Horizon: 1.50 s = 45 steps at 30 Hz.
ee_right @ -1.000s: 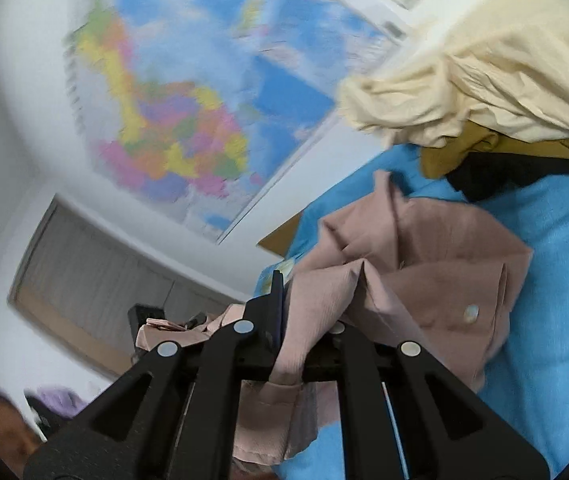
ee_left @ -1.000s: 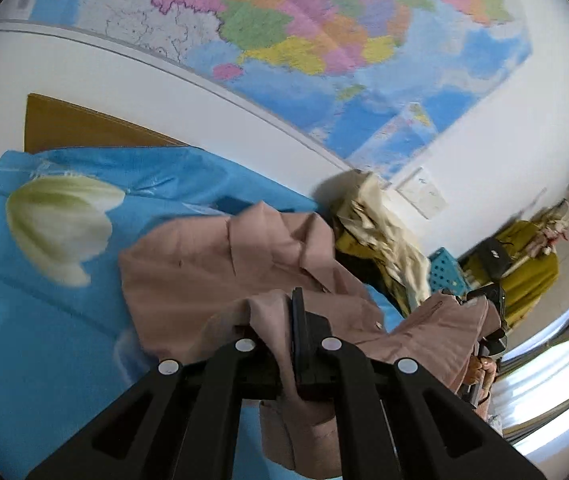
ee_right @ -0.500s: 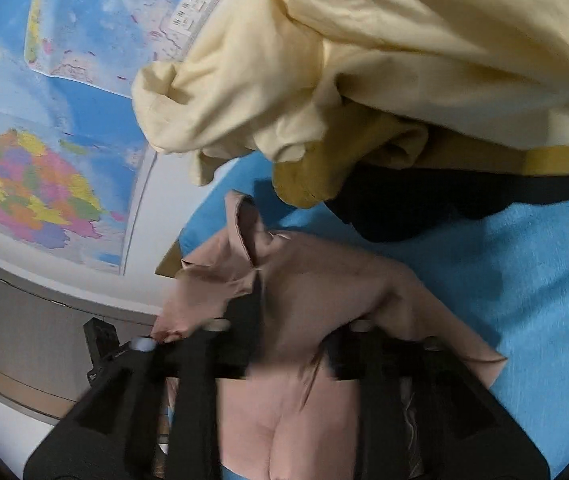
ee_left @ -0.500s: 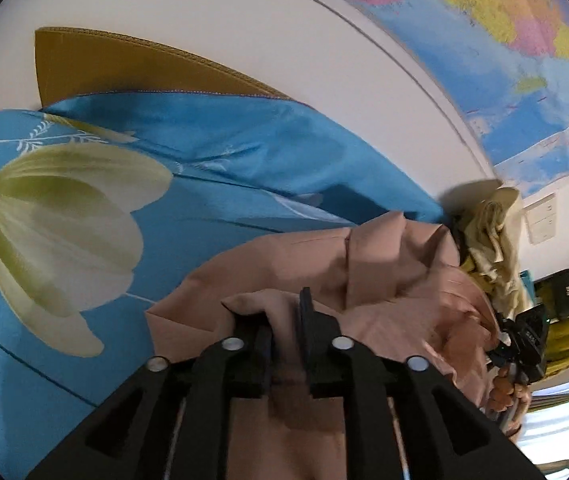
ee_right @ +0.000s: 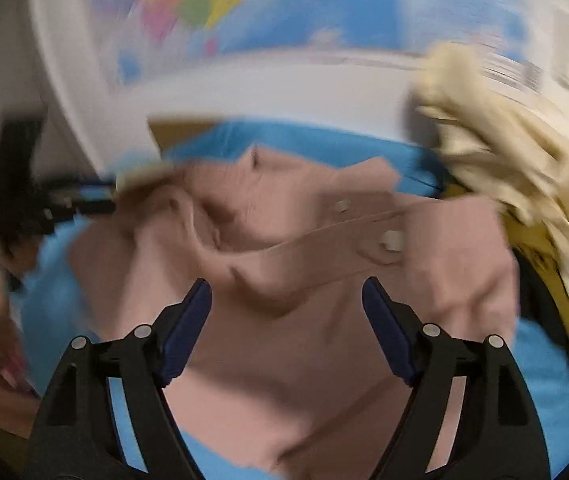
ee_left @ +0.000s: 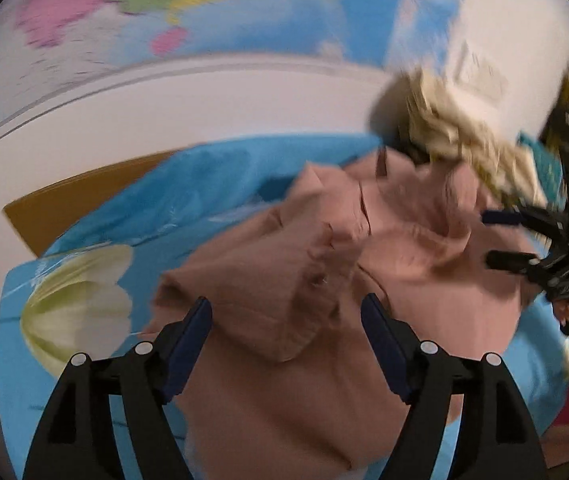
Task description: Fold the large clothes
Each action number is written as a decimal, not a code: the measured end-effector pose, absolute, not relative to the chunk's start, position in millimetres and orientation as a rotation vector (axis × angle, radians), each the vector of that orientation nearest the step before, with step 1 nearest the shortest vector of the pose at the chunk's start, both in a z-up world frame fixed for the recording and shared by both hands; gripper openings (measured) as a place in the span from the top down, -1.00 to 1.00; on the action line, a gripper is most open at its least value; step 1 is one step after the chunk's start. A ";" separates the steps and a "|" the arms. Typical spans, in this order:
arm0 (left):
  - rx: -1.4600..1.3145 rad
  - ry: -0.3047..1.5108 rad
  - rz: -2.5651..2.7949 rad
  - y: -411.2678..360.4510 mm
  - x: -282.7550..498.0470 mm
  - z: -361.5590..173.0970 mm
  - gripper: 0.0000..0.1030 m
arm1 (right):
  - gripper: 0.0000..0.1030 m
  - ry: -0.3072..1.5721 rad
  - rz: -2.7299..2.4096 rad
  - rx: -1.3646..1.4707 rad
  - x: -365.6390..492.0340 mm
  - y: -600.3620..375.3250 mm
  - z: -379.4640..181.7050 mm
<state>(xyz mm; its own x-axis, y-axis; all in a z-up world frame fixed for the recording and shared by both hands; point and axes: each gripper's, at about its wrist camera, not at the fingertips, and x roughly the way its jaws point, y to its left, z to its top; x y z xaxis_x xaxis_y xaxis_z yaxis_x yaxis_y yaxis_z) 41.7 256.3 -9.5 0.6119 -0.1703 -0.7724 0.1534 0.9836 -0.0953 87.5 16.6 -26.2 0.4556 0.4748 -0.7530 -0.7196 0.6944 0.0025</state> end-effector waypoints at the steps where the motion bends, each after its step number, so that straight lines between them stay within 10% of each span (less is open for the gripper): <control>1: 0.005 0.909 -0.173 252.9 46.4 -14.7 -0.41 | -0.26 0.809 0.730 -0.380 90.2 25.8 -33.1; 3: 0.044 0.958 -0.123 248.9 60.1 -25.6 0.05 | 0.12 0.833 0.712 -0.399 98.6 31.6 -44.1; 4: 0.036 0.970 -0.119 250.4 64.4 -28.0 0.18 | 0.72 0.829 0.717 -0.387 103.2 30.4 -45.0; 8: -0.086 0.951 -0.118 270.5 82.3 -15.6 0.70 | 0.88 0.791 0.745 -0.260 117.5 21.0 -21.3; 13: -0.220 0.908 -0.083 290.8 107.2 -0.8 0.57 | 0.89 0.725 0.702 -0.214 137.1 34.6 0.6; 15: -0.242 0.939 -0.017 296.3 115.9 -7.3 -0.08 | 0.88 0.796 0.682 -0.233 154.6 45.6 -21.3; 31: -0.224 0.823 -0.096 332.3 -4.9 -19.4 -0.75 | -0.62 0.694 0.684 -0.014 83.2 -110.4 -6.2; 38: -0.209 0.898 -0.171 301.5 -28.9 -60.9 -0.79 | -0.60 0.838 0.662 0.010 61.7 -147.7 -69.2; 40: -0.229 0.926 -0.180 295.3 -20.0 -69.4 -0.58 | -0.01 0.858 0.715 0.067 66.8 -147.8 -76.9; 42: -0.239 0.917 -0.176 290.5 -17.2 -67.6 0.26 | 0.67 0.889 0.794 0.149 71.4 -145.4 -73.2; 45: -0.380 0.942 -0.182 308.3 -17.4 -57.7 0.68 | 0.80 0.856 0.821 0.194 63.4 -154.7 -46.2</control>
<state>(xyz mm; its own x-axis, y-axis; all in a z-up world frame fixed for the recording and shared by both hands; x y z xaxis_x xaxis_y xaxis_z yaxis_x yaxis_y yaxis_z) -17.4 308.3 -57.7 0.5795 -0.3145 -0.7519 -0.0125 0.9190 -0.3940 63.4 -154.7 -46.2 0.3773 0.7106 -0.5939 -0.5633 0.6851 0.4620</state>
